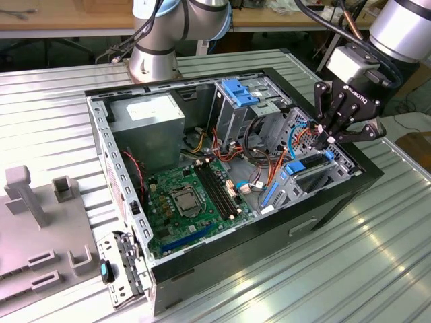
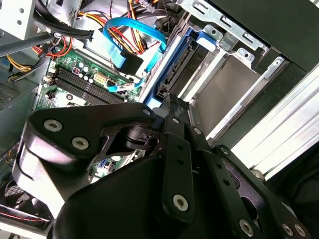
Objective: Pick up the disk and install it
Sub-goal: 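Insert the first disk wire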
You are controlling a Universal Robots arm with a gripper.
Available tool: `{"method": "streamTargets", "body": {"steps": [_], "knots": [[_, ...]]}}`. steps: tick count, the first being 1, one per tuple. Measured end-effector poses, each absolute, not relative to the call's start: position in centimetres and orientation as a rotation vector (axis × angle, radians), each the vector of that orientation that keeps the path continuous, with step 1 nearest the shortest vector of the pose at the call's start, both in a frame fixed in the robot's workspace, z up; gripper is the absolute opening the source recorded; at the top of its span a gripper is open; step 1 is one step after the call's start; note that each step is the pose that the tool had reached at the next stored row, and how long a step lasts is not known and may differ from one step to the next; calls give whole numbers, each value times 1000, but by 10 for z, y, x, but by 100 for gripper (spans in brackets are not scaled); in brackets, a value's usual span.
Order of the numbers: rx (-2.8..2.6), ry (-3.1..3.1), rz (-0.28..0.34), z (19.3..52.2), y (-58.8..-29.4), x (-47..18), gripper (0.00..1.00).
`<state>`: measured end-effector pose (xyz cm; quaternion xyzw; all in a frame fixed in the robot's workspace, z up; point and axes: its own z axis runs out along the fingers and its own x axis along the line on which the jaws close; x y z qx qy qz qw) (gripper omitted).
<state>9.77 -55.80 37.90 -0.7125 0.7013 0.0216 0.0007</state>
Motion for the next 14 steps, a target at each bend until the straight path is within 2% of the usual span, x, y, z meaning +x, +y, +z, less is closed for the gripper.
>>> {"method": "streamTargets", "body": {"steps": [14], "knots": [[-2454,1967,69,385,-558,105,11]]}}
